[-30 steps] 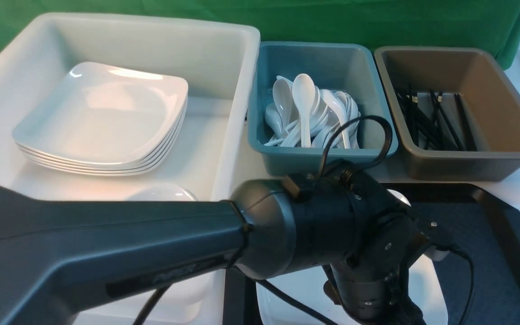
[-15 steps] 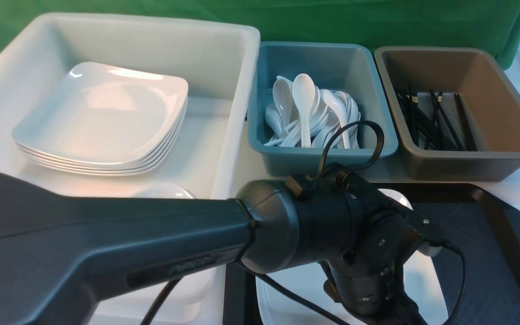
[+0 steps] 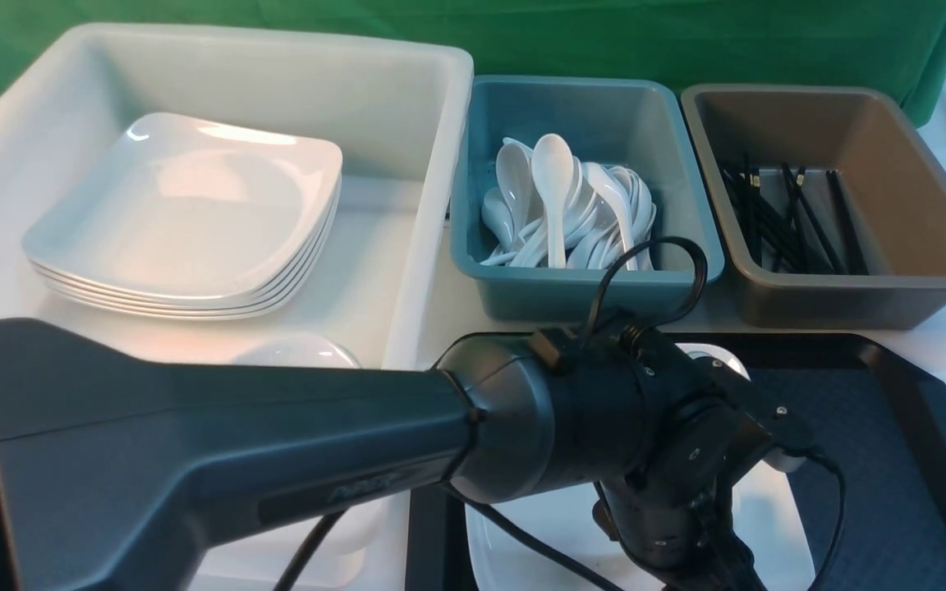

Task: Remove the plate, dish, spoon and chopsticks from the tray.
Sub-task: Use the left arm to grab a soup spoon from the plate, then use the left arm to put the soup spoon into the small storage box in the middle

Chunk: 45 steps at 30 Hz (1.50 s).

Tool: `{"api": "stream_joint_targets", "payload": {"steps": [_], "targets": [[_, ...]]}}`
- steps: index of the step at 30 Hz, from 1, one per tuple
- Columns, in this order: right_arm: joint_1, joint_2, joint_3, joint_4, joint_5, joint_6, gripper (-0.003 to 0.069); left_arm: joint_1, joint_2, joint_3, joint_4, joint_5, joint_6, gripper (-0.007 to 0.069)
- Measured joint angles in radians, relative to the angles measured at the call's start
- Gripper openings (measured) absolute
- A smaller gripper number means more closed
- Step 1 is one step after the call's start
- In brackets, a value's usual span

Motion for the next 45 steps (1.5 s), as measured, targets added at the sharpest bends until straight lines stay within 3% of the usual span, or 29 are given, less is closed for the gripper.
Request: {"api": "stream_joint_targets", "payload": {"steps": [11, 15, 24, 28, 34, 38, 45], "targets": [[0.000, 0.000, 0.000, 0.000, 0.000, 0.000, 0.0167, 0.007, 0.025, -0.002, -0.001, 0.000, 0.001, 0.0299], [0.000, 0.000, 0.000, 0.000, 0.000, -0.011, 0.0172, 0.008, 0.024, -0.002, -0.007, 0.009, 0.001, 0.0129], [0.000, 0.000, 0.000, -0.013, 0.000, -0.021, 0.0178, 0.016, -0.098, -0.078, 0.069, 0.047, 0.001, 0.0128], [0.000, 0.000, 0.000, -0.016, 0.000, -0.021, 0.0181, 0.128, -0.131, -0.282, 0.182, -0.050, 0.046, 0.0128], [0.000, 0.000, 0.000, -0.015, 0.000, 0.010, 0.0182, 0.313, 0.026, -0.520, 0.204, -0.177, 0.086, 0.0128], [0.000, 0.000, 0.000, -0.004, 0.000, 0.028, 0.0183, 0.396, 0.150, -0.644, 0.205, -0.181, 0.101, 0.0197], [0.000, 0.000, 0.000, 0.001, 0.000, 0.036, 0.0183, 0.436, 0.197, -0.700, 0.185, -0.116, 0.090, 0.0531]]}}
